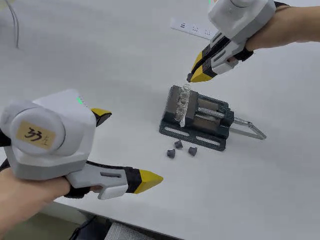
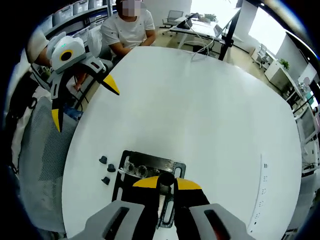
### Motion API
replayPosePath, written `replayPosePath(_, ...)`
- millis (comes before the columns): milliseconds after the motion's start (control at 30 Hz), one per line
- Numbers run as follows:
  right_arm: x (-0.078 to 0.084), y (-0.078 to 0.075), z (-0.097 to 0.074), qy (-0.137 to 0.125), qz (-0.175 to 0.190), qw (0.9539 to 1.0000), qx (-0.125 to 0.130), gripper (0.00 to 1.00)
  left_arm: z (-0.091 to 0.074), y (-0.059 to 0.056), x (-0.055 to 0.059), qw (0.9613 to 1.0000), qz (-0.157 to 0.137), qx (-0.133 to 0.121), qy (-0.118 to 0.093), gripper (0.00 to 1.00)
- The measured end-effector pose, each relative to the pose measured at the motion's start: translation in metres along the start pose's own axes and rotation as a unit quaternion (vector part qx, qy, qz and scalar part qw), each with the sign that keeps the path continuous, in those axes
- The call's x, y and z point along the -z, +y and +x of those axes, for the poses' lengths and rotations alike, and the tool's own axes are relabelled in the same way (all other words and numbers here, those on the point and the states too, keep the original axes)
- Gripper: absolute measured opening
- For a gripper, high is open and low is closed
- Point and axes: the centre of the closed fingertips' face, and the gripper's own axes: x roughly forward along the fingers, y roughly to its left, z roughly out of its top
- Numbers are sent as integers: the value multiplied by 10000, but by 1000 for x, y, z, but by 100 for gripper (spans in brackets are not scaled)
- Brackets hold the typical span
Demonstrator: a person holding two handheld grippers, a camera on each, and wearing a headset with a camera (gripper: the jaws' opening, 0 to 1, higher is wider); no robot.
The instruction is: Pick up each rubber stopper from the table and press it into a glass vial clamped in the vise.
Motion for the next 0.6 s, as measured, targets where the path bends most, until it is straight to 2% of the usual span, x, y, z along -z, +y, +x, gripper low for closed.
replayPosePath(600,10,6,12,208,51,9995,-242,6,5,-1,6,9999,-124,30,60,94)
